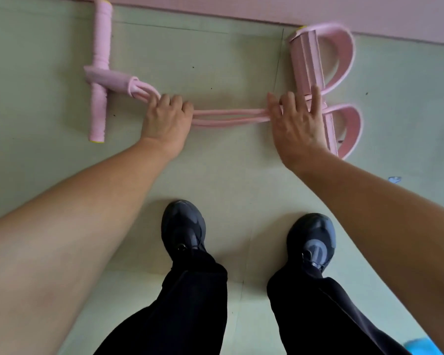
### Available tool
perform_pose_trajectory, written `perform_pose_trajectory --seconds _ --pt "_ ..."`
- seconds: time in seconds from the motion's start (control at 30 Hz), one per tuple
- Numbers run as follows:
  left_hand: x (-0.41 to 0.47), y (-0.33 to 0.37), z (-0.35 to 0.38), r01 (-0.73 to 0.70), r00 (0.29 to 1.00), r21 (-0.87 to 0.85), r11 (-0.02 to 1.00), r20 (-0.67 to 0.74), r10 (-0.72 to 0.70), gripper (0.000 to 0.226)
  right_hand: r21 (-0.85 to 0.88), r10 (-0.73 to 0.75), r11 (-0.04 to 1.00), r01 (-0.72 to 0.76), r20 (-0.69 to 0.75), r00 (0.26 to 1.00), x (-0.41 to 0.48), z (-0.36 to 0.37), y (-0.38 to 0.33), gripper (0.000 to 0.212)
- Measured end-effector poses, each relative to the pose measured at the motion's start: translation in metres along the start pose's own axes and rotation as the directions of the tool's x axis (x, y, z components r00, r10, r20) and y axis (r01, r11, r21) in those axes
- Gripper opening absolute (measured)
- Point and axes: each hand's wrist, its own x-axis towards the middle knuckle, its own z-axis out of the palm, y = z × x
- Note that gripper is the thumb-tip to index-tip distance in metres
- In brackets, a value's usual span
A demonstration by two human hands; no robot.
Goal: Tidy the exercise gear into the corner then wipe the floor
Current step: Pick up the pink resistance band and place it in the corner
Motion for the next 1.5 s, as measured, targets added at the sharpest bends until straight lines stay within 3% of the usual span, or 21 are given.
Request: perform_pose_trajectory --seconds 0.13,0.23,0.43,0.57,0.77,0.87,1.07,1.23,1.4,1.5 --pt "-0.039 -0.006 -0.069 0.005 0.998 -0.075 0.997 0.06 -0.001 0.01 0.063 -0.034 0.997 0.037 -0.045 0.998 -0.037 -0.059 0.016 0.047" --pt "-0.065 -0.008 -0.141 0.073 0.994 -0.165 0.984 0.087 -0.059 0.018 0.096 -0.023 0.995 0.033 -0.101 0.995 -0.068 -0.123 0.032 0.038" --pt "-0.118 -0.008 -0.313 0.125 0.991 -0.386 0.914 -0.004 -0.137 0.025 0.214 0.109 0.974 -0.076 -0.146 0.983 -0.134 -0.294 0.083 0.045" --pt "-0.16 -0.012 -0.451 0.083 0.983 -0.57 0.817 -0.089 -0.162 0.021 0.272 0.164 0.956 -0.111 -0.181 0.97 -0.192 -0.429 0.124 0.069" --pt "-0.226 -0.019 -0.661 -0.149 0.918 -0.674 0.723 -0.366 -0.152 0.03 0.354 0.311 0.918 -0.177 -0.367 0.876 -0.304 -0.608 0.168 0.056" --pt "-0.238 -0.015 -0.741 -0.249 0.882 -0.64 0.727 -0.459 -0.102 0.028 0.402 0.398 0.886 -0.229 -0.408 0.822 -0.352 -0.667 0.19 0.082" --pt "-0.245 0.047 -0.882 -0.456 0.771 -0.541 0.707 -0.636 0.01 0.015 0.455 0.58 0.81 -0.371 -0.52 0.628 -0.443 -0.73 0.254 0.065" --pt "-0.25 0.143 -0.962 -0.588 0.687 -0.527 0.613 -0.726 0.034 0.013 0.527 0.679 0.731 -0.433 -0.497 0.54 -0.519 -0.741 0.322 0.069" --pt "-0.253 0.257 -1.013 -0.673 0.655 -0.506 0.539 -0.747 0.115 0.01 0.6 0.756 0.654 -0.46 -0.493 0.431 -0.585 -0.712 0.401 0.063" --pt "-0.256 0.328 -1.037 -0.706 0.638 -0.483 0.518 -0.751 0.169 0.011 0.647 0.793 0.607 -0.462 -0.455 0.404 -0.623 -0.692 0.452 0.059"
